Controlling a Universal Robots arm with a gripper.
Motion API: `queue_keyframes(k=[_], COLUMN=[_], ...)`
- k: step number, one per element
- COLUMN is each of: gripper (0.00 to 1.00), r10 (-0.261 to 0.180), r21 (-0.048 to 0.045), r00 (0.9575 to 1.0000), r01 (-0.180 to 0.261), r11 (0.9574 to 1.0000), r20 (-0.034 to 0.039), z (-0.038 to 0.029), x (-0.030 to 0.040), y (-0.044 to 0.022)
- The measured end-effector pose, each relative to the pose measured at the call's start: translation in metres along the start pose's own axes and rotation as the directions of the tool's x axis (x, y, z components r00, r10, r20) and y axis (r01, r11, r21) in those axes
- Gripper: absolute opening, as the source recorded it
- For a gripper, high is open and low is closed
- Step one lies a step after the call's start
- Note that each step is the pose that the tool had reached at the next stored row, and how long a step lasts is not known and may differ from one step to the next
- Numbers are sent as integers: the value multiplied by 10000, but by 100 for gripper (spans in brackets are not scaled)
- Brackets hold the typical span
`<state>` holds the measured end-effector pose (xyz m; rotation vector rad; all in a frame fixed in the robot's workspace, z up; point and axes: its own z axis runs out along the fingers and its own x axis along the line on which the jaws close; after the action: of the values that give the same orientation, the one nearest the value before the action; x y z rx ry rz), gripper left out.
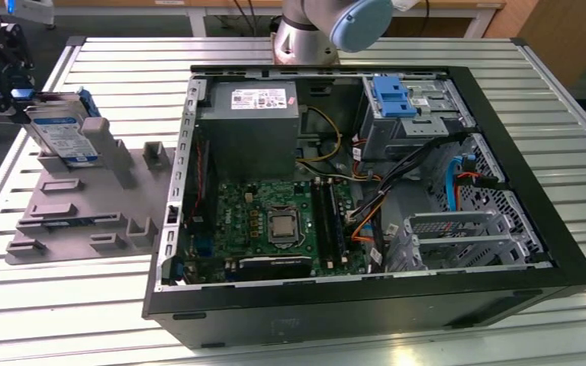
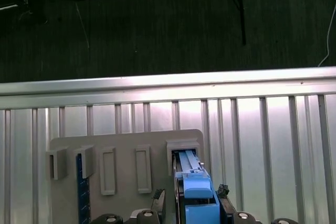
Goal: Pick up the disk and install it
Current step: 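Pick up the disk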
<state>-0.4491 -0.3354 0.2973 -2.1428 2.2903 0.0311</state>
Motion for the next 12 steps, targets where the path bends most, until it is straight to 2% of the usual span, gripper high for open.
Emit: queue_keyframes(k=[4,8,12], gripper=[49,49,49], r10=[1,12,12], r21=[-11,-98,-107], r00=[10000,10000,10000], r01=[-1,-12,-12], r11=[10000,10000,9999], r20=[1,-5,-6], z=[6,22,33], x=[-1,-1,-4], y=[-1,0,-1])
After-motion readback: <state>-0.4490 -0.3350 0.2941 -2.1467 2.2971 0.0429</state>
